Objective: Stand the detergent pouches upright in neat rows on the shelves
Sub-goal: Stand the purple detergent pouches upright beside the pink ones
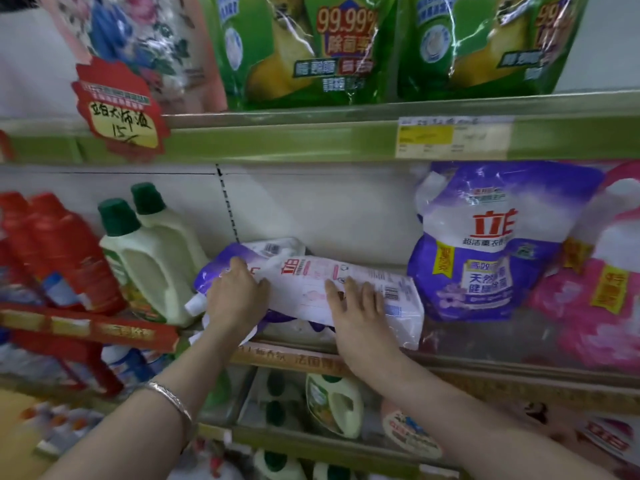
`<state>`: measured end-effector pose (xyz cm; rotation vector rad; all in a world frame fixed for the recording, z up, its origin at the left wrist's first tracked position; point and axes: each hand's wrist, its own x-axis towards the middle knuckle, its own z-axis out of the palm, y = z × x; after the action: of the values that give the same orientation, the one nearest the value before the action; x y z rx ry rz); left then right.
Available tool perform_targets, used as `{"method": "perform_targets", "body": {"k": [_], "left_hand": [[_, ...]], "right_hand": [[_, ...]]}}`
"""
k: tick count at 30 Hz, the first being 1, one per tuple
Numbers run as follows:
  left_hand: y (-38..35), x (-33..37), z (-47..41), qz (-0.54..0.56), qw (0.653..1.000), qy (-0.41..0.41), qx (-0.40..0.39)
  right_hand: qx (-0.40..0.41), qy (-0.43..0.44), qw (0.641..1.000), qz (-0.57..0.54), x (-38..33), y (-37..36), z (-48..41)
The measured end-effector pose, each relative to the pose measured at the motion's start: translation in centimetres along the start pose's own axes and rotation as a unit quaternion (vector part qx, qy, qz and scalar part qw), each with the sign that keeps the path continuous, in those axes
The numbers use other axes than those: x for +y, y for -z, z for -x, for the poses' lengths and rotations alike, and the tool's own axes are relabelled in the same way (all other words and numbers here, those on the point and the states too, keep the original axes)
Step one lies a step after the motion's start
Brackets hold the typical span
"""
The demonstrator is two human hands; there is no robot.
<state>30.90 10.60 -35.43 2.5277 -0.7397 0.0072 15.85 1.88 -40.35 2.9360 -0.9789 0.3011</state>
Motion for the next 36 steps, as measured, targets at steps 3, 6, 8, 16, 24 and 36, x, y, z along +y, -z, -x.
{"method": "perform_targets", "body": {"k": [3,6,8,16,24,36], "left_hand": [[0.1,0.8,-0.7,0.108,0.993,0.031,-0.045],[0.7,2.3,-0.7,0.354,0.933,0.061,-0.036],[1.4,4.2,0.2,0.485,0.873,0.035,-0.044],[3.6,12.1,5.7,0.578,0.788,-0.205,-0.059],[-0.8,12.5,6.7,0.53,0.827,-0.181,0.051],[-6.8,14.7,8.9,0.376,0.868,-0.113,-0.302]], "right_hand": [[0.044,-0.004,0.999,0.018,0.2,-0.9,-0.2],[0.084,0.007,0.996,-0.001,0.4,-1.0,-0.2],[0.136,-0.015,0.989,-0.055,0.8,0.6,0.3],[0.329,-0.141,0.87,-0.339,5.1,2.4,2.7],[0.411,-0.269,0.777,-0.394,11.2,2.2,4.6],[0.324,-0.358,0.823,-0.299,17.2,3.3,4.9]]}}
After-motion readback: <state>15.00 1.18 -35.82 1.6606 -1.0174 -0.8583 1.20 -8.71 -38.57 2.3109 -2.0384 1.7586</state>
